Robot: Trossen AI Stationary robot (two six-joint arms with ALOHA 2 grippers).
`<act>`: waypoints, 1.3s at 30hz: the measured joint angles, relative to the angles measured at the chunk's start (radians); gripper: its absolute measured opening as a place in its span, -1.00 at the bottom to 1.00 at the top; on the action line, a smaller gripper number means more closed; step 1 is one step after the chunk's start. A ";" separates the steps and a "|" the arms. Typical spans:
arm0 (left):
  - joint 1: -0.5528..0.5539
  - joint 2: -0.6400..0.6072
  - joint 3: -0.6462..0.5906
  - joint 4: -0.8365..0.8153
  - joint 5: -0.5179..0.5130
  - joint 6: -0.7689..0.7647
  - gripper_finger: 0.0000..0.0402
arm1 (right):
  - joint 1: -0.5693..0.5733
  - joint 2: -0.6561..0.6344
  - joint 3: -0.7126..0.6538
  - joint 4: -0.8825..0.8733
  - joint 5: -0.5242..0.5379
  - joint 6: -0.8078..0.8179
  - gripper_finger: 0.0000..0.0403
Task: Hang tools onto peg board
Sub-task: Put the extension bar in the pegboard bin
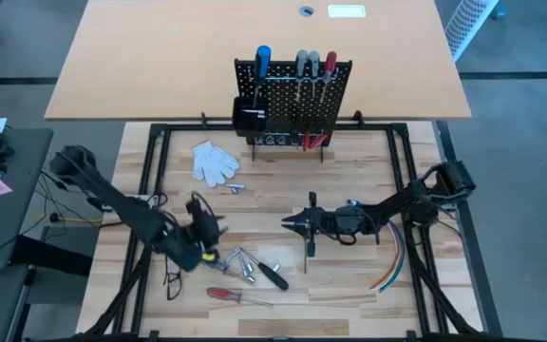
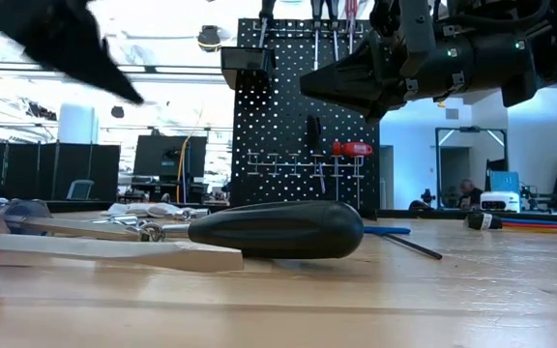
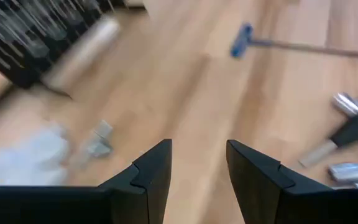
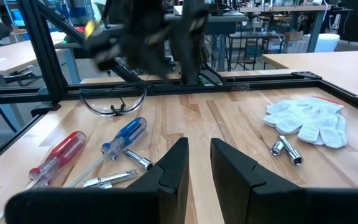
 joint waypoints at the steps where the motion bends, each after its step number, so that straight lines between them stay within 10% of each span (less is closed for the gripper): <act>1: -0.016 0.045 -0.002 0.017 0.015 -0.050 -0.26 | 0.000 0.000 0.000 0.000 0.000 0.004 -0.62; 12: -0.052 0.462 0.028 0.226 0.181 -0.126 -0.23 | 0.000 0.000 0.000 0.001 0.000 0.006 -0.62; 26: 0.020 0.462 0.040 0.227 0.297 -0.047 -0.11 | -0.001 0.000 0.000 -0.002 0.000 0.006 -0.62; 39: 0.179 0.446 0.018 0.255 0.607 0.147 -0.85 | -0.001 0.000 0.000 0.000 0.000 0.006 -0.62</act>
